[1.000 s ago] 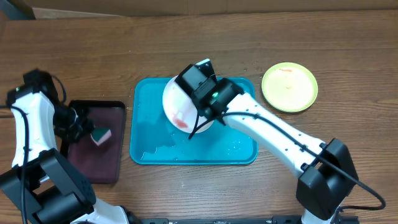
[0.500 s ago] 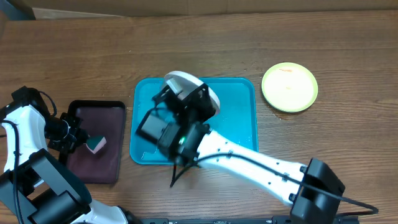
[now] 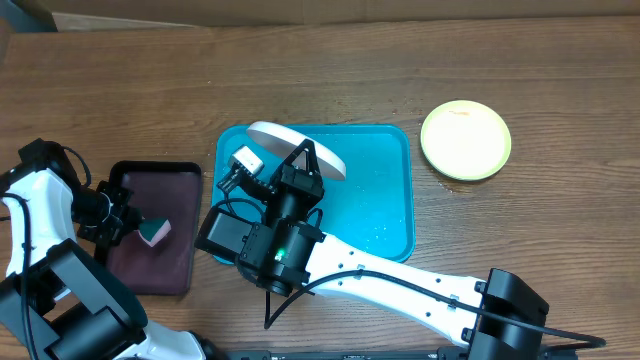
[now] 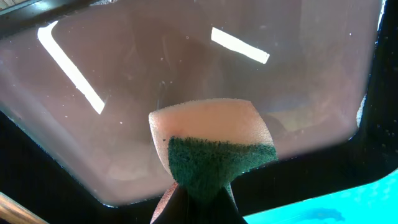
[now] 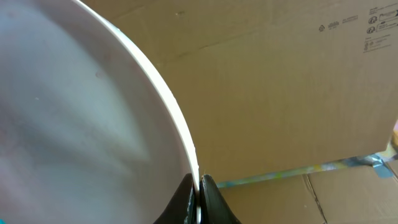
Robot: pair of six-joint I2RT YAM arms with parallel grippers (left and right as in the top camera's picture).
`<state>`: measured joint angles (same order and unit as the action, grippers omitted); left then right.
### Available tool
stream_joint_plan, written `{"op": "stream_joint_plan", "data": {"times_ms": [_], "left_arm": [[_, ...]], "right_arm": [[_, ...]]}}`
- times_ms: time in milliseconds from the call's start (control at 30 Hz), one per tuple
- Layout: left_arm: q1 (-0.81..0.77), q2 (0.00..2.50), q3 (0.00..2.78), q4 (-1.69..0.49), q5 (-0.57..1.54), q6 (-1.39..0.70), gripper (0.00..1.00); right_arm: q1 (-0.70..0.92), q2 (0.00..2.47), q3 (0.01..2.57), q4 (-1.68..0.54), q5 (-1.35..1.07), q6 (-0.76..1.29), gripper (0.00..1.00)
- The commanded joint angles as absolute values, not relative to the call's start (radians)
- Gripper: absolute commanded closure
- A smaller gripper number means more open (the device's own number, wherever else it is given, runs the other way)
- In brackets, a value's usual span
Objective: Clean dirty plates on tray and stack at the side
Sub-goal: 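Carry the white plate with the right gripper onto the yellow plate stack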
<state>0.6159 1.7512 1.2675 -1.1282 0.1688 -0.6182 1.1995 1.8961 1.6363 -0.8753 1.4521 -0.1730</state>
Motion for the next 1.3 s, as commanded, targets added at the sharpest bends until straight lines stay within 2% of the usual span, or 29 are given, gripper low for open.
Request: {"op": "stream_joint_plan", "data": {"times_ms": [0, 233, 400, 533, 633, 800, 900, 1000, 1267], "left_arm": [[0.616, 1.747, 1.264, -1.126, 0.177, -0.606, 0.96], [0.616, 1.747, 1.264, -1.126, 0.177, -0.605, 0.96], [0.616, 1.747, 1.264, -1.127, 0.177, -0.605, 0.96], [0.616, 1.747, 1.264, -1.127, 0.177, -0.605, 0.96], [0.616, 1.746, 1.264, -1.127, 0.177, -0.605, 0.96], [0.616, 1.746, 1.264, -1.125, 0.176, -0.605, 0.96], [0.616, 1.746, 1.264, -1.124, 0.176, -0.605, 0.96], [0.616, 1.746, 1.264, -1.124, 0.176, -0.605, 0.96], [0.616, 1.747, 1.264, -1.12, 0.173, -0.606, 0.96]], "right_arm": [[1.2, 1.869, 1.667, -0.868, 1.478, -0.155, 0.96], [1.182, 1.869, 1.667, -0.869, 1.355, -0.102, 0.96], [1.127, 1.869, 1.667, -0.888, 1.335, 0.055, 0.96], [1.023, 1.869, 1.667, -0.934, 1.111, 0.224, 0.96], [0.894, 1.869, 1.667, -0.947, 0.782, 0.293, 0.96], [0.604, 1.869, 1.667, -0.945, 0.16, 0.293, 0.96], [0.422, 1.869, 1.664, -0.953, -0.117, 0.293, 0.96], [0.263, 1.869, 1.659, -0.997, -0.226, 0.293, 0.96], [-0.085, 1.87, 1.639, -1.128, -0.222, 0.292, 0.96]]}}
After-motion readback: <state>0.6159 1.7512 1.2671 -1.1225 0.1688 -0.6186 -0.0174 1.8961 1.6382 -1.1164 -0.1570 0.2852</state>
